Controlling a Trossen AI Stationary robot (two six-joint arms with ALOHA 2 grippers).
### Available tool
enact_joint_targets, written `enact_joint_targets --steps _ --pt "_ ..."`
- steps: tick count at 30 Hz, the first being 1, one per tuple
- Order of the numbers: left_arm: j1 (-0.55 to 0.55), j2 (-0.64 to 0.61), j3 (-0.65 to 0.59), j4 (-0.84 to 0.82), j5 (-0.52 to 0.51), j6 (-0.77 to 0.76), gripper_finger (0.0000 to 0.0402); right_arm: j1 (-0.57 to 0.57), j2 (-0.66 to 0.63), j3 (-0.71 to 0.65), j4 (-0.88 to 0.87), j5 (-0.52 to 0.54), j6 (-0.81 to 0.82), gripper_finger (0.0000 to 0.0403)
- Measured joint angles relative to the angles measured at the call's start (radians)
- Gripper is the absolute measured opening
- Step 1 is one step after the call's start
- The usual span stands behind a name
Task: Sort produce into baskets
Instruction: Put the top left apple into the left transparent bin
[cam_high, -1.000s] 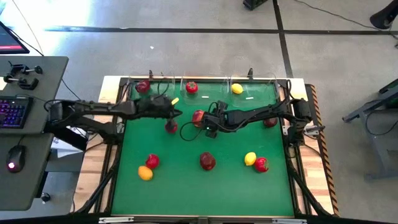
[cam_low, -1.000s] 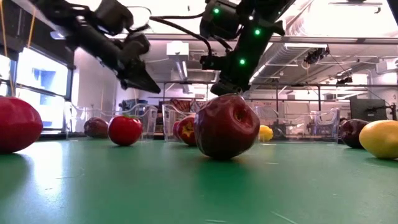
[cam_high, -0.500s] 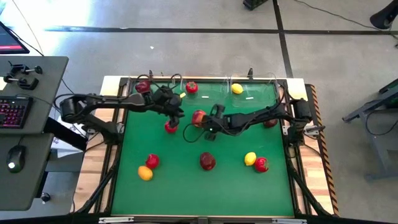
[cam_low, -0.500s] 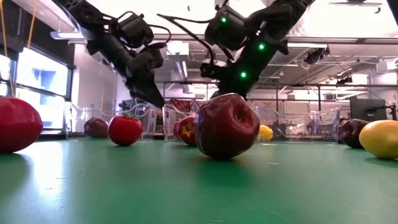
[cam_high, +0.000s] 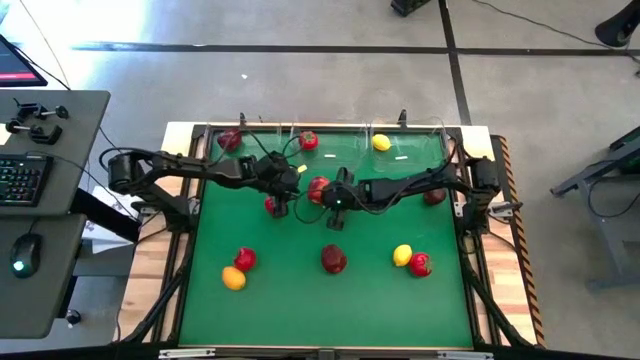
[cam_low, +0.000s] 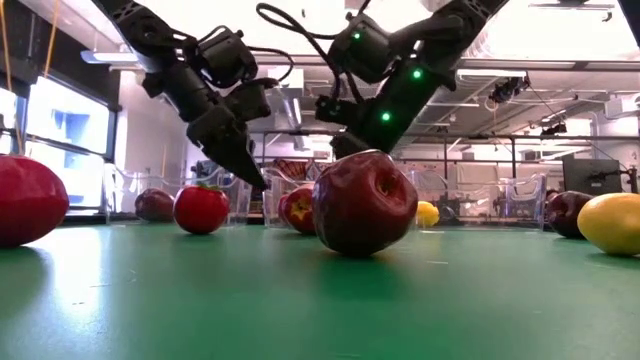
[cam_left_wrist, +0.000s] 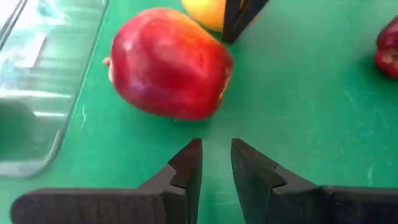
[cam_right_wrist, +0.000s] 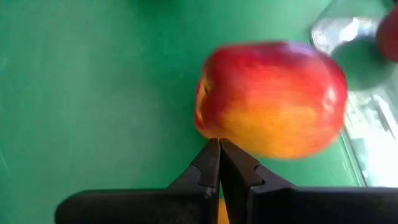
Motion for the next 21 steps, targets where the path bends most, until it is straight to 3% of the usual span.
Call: enact_joint_targets --steps 5,9,15,21 --pt "-0.028 -0.001 0.000 0.036 -0.144 -0.008 0.0063 -0.001 0.031 0.000 0.101 0.008 -0.010 0.0000" --pt "-0.045 -0.001 0.000 0.038 -0.163 -0.020 0.0074 0.009 0.022 0.000 0.125 0.031 -0.034 0.0000" --pt "-0.065 -0.001 0.000 0.035 -0.165 -0.087 0.0120 0.016 -0.048 0.002 0.079 0.296 -0.020 0.0000" --pt "-0.093 -0.001 0.000 0.049 -0.255 -0.135 0.0176 -0.060 -0.047 0.002 0.004 0.287 0.087 0.0000"
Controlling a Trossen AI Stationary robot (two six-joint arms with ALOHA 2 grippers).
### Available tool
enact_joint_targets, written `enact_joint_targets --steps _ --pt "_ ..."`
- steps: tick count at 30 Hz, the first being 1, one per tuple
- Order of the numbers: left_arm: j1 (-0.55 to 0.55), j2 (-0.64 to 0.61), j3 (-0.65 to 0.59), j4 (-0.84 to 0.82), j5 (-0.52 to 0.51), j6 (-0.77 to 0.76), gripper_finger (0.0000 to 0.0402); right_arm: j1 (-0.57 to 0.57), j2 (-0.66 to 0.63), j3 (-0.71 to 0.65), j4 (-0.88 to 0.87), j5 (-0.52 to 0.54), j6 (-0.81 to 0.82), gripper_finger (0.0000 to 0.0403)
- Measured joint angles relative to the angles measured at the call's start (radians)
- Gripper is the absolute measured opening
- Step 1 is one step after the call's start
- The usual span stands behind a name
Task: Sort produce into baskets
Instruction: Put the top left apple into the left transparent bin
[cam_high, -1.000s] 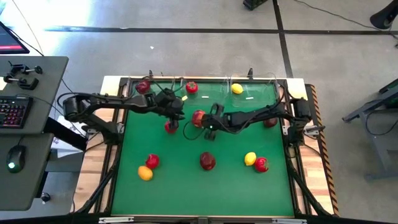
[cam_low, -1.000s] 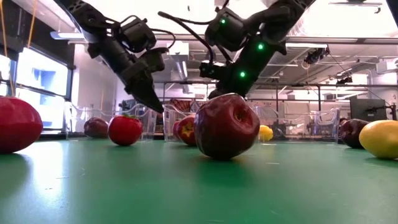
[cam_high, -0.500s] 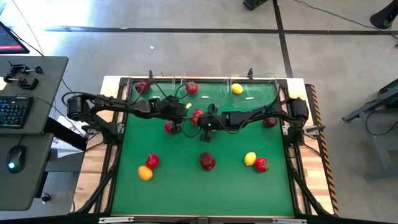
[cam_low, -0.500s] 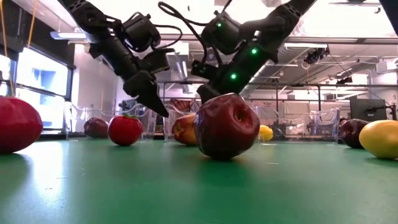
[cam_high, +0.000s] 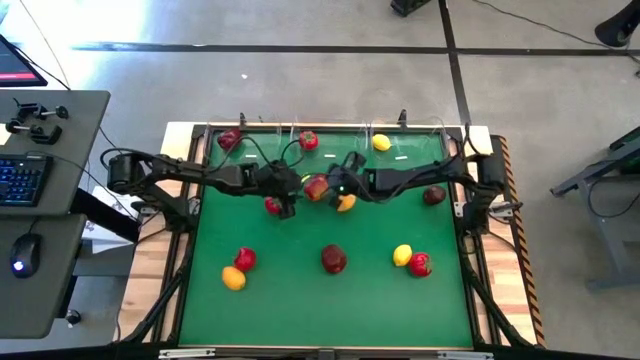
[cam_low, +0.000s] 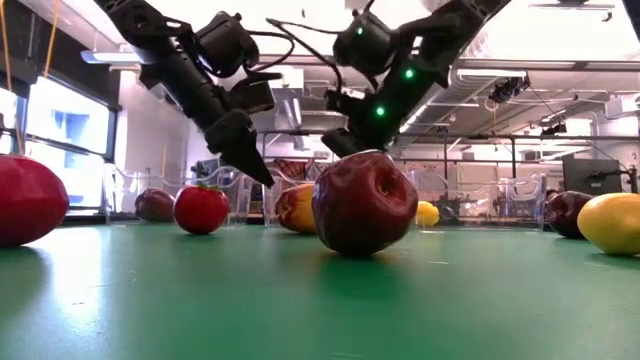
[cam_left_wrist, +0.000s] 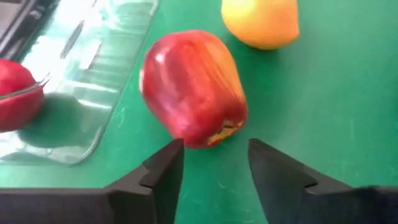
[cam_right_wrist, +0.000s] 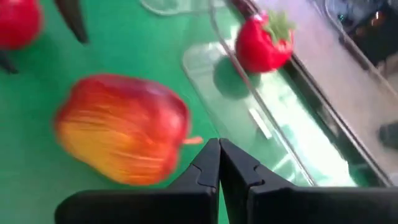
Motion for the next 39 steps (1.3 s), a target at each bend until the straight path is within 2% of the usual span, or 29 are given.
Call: enact_joint_targets --steps 3,7,13,17,28,32,39 --pt "-0.013 0.000 0.000 0.003 -0.022 -0.014 0.0199 -0.027 0.016 0.000 -0.025 -0.020 0.027 0.0000" --pt "-0.032 0.000 0.000 0.041 -0.037 -0.056 0.0222 -0.046 0.027 0.000 -0.016 -0.107 0.039 0.0000" --pt "-0.048 0.004 0.000 0.072 -0.091 -0.056 0.0236 -0.033 0.029 -0.001 -0.013 -0.130 0.041 0.0000" --pt "-0.048 0.004 0.000 0.073 -0.094 -0.056 0.0240 -0.030 0.029 -0.001 -0.010 -0.189 0.056 0.0000" --pt "-0.048 0.005 0.000 0.074 -0.056 -0.050 0.0250 -0.024 0.029 -0.001 0.028 -0.224 0.037 0.0000" --pt "-0.044 0.007 0.000 0.081 -0.079 -0.087 0.0251 -0.024 0.029 -0.001 0.028 -0.225 0.034 0.0000" --pt "-0.017 0.100 0.011 0.078 -0.075 -0.107 0.0272 -0.024 0.029 -0.001 0.026 -0.226 0.030 0.0000"
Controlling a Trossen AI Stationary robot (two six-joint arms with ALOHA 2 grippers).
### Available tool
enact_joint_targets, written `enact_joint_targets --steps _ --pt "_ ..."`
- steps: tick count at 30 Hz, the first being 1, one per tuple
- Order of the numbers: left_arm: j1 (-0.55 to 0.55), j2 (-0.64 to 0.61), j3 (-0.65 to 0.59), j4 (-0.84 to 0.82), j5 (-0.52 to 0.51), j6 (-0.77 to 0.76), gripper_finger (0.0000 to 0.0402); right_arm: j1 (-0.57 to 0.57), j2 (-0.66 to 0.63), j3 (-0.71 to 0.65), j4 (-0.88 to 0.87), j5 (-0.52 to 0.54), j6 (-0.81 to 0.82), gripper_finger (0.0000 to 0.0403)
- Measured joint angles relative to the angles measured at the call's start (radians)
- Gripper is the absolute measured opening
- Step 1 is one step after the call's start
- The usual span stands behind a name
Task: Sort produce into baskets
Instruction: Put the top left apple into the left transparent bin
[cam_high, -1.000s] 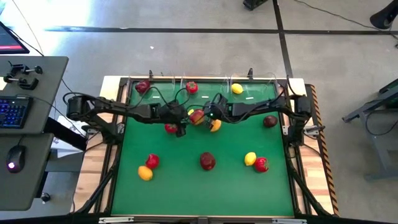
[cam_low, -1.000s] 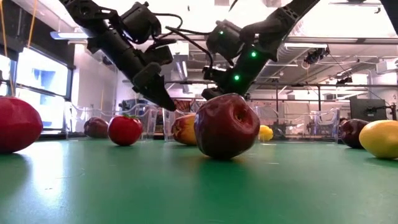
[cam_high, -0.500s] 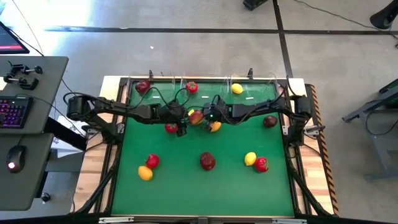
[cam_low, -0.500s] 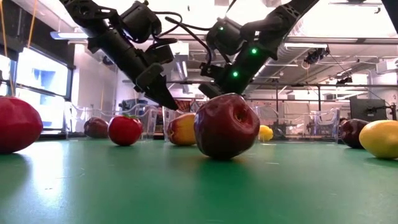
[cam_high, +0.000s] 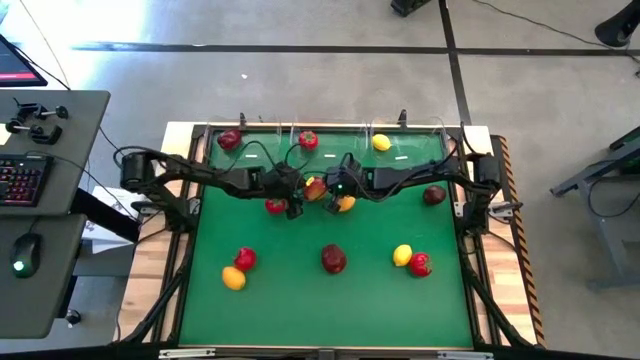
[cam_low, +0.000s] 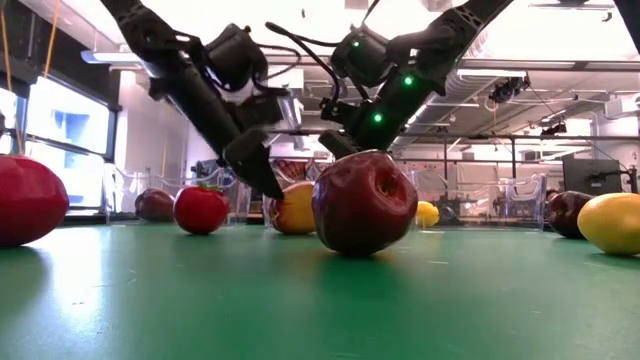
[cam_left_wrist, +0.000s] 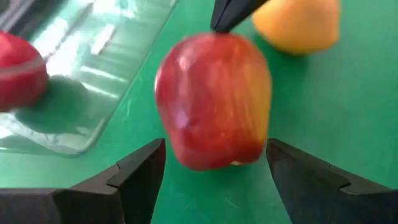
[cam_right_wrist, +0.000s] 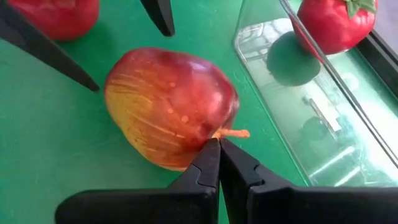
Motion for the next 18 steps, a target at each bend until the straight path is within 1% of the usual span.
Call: enact_joint_targets --steps 3,5,9,18 --pt "-0.002 0.034 0.025 -0.001 -0.036 0.027 0.0278 0.000 0.000 0.000 0.001 0.001 -0.008 0.0000" --pt "-0.005 0.047 0.042 0.003 -0.041 0.052 0.0278 0.000 0.000 0.000 0.001 -0.002 -0.015 0.0000" --pt "-0.003 0.066 0.069 0.001 -0.027 0.062 0.0279 0.000 0.000 0.000 -0.002 -0.005 -0.018 0.0000" --pt "0.031 0.103 0.079 0.014 0.019 0.089 0.0279 -0.001 0.000 0.000 -0.001 0.002 -0.018 0.0000"
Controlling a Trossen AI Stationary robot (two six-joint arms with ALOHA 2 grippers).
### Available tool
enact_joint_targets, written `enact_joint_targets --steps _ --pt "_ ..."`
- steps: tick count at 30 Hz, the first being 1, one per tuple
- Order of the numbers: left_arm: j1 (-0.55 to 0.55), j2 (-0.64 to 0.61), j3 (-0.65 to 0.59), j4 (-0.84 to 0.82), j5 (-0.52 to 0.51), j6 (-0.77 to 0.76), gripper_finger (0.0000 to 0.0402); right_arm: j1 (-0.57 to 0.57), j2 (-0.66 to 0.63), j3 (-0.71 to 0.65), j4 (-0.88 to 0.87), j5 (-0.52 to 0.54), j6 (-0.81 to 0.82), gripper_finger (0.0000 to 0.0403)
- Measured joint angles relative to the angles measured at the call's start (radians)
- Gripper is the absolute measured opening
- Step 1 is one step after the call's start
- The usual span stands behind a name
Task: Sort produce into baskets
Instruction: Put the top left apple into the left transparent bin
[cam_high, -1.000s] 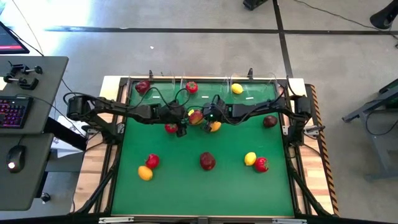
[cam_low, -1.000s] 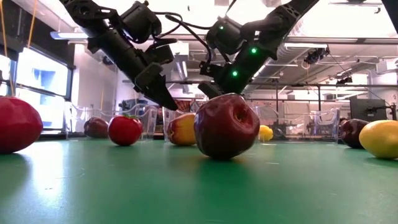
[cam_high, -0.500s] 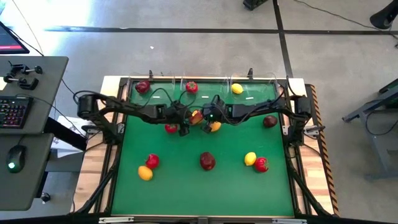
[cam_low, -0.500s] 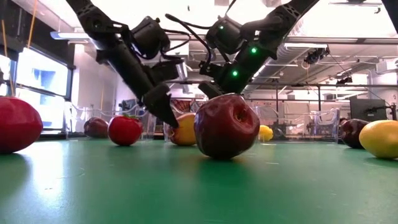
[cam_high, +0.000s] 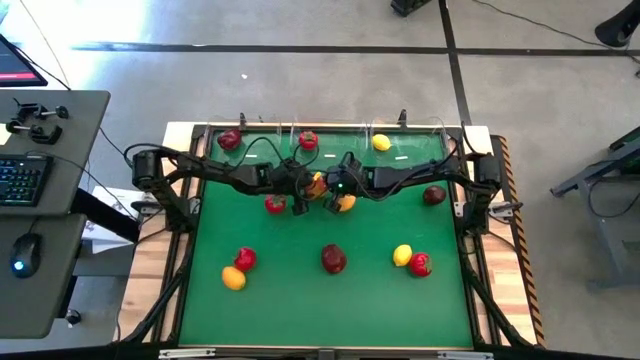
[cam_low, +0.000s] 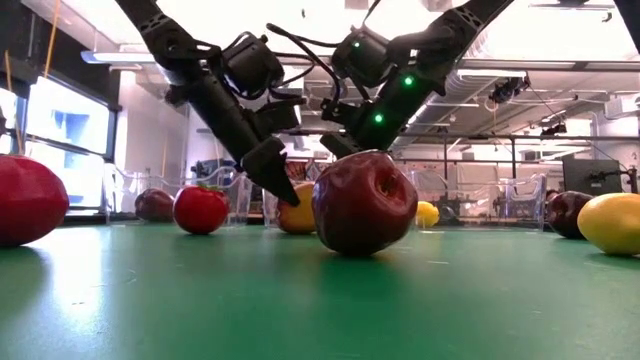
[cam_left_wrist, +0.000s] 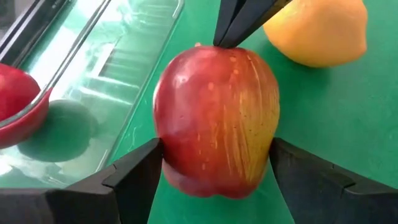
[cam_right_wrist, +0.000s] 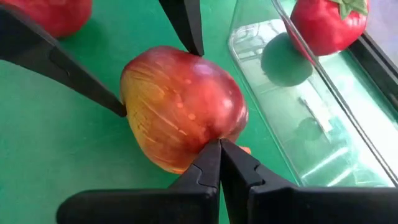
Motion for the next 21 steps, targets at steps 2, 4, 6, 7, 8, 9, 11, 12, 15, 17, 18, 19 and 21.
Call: enact_joint_targets --steps 2,4,6,7,8,9,11,12,15,17,18,19,21 --pt "0.001 0.000 0.000 0.002 0.004 0.020 0.0279 0.000 0.000 0.000 -0.001 0.000 0.000 0.0000" --pt "0.001 -0.005 -0.001 0.001 0.005 0.028 0.0279 0.000 0.000 0.000 0.000 -0.003 0.000 0.0000" --pt "0.000 -0.006 -0.001 -0.002 0.008 0.047 0.0278 0.001 0.000 0.000 -0.002 -0.006 0.000 0.0000" --pt "0.000 -0.009 -0.001 -0.007 0.008 0.056 0.0276 0.001 0.000 0.000 -0.001 -0.008 -0.004 0.0000" --pt "0.000 -0.010 -0.001 -0.011 0.009 0.062 0.0275 0.001 0.000 0.000 0.001 -0.010 -0.008 0.0000" --pt "0.000 -0.010 -0.001 -0.013 0.011 0.067 0.0273 0.001 0.000 0.000 0.000 -0.010 -0.013 0.0000" --pt "0.000 -0.011 -0.001 -0.017 0.011 0.069 0.0268 0.001 0.000 0.000 -0.001 -0.010 -0.018 0.0000" --pt "0.000 -0.011 -0.001 -0.017 0.011 0.070 0.0266 0.001 0.000 0.000 -0.003 -0.007 -0.019 0.0000" --pt "-0.001 -0.011 -0.001 -0.021 0.011 0.077 0.0259 0.001 0.000 0.000 -0.010 0.004 -0.019 0.0000" --pt "-0.002 -0.014 -0.001 -0.026 0.010 0.079 0.0257 0.001 0.000 0.000 -0.020 0.005 -0.019 0.0000" --pt "-0.002 -0.020 -0.002 -0.034 0.011 0.084 0.0256 0.001 0.000 0.000 -0.024 0.005 -0.019 0.0000" --pt "-0.002 -0.026 -0.002 -0.043 0.012 0.090 0.0256 0.001 0.000 0.000 -0.027 0.006 -0.019 0.0000" --pt "-0.002 -0.044 -0.004 -0.065 0.012 0.095 0.0255 0.003 -0.003 0.000 -0.040 0.011 -0.019 0.0000"
